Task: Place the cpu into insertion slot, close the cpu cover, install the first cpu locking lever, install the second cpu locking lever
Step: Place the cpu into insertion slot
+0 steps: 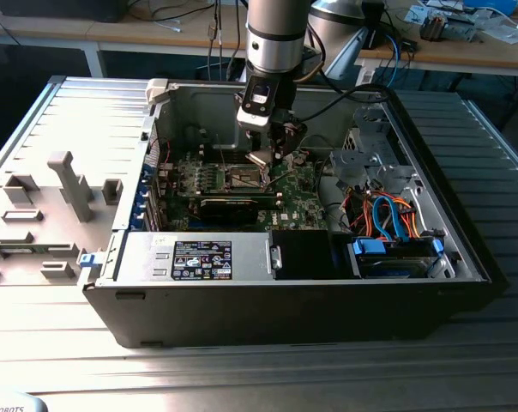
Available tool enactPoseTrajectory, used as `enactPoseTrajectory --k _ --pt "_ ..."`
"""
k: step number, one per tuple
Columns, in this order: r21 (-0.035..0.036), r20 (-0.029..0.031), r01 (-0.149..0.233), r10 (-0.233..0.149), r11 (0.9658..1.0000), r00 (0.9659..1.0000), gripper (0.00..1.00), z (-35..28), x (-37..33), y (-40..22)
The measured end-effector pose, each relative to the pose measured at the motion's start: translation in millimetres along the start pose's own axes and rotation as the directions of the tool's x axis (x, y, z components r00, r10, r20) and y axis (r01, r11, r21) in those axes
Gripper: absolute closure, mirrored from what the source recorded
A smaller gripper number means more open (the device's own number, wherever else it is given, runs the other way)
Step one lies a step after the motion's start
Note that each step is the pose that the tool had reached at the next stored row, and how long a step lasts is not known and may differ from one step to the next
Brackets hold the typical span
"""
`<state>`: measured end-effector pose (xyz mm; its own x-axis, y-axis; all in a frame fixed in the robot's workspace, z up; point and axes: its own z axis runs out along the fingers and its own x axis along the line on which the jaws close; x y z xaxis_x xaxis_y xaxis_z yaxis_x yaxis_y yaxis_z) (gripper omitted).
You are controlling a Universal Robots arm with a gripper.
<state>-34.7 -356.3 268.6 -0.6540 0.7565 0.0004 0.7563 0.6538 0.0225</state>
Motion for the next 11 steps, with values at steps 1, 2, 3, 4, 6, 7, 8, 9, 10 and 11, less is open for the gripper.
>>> enactPoseTrajectory --k 1,2,3,4,6,7,8,9,10,11 --pt "0.0000 0.0000 -0.001 0.001 1.0000 1.0000 0.46 0.0 0.0 0.0" --pt "0.0000 0.0001 -0.002 0.002 1.0000 1.0000 0.46 0.0 0.0 0.0" --pt "0.0000 0.0001 -0.003 0.003 1.0000 1.0000 0.46 0.0 0.0 0.0" --pt "0.0000 0.0001 -0.004 0.004 1.0000 1.0000 0.46 0.0 0.0 0.0" --pt "0.0000 0.0002 -0.006 0.006 1.0000 1.0000 0.46 0.0 0.0 0.0" --pt "-0.0001 0.0002 -0.007 0.007 1.0000 1.0000 0.46 0.0 0.0 0.0" --pt "0.0000 0.0002 -0.008 0.008 1.0000 1.0000 0.46 0.0 0.0 0.0" --pt "0.0000 0.0002 -0.010 0.010 0.9999 0.9999 0.46 0.0 0.0 0.0" --pt "-0.0001 0.0002 -0.011 0.011 0.9999 0.9999 0.46 0.0 0.0 0.0" --pt "0.0000 0.0003 -0.013 0.013 0.9999 0.9999 0.46 0.0 0.0 0.0"
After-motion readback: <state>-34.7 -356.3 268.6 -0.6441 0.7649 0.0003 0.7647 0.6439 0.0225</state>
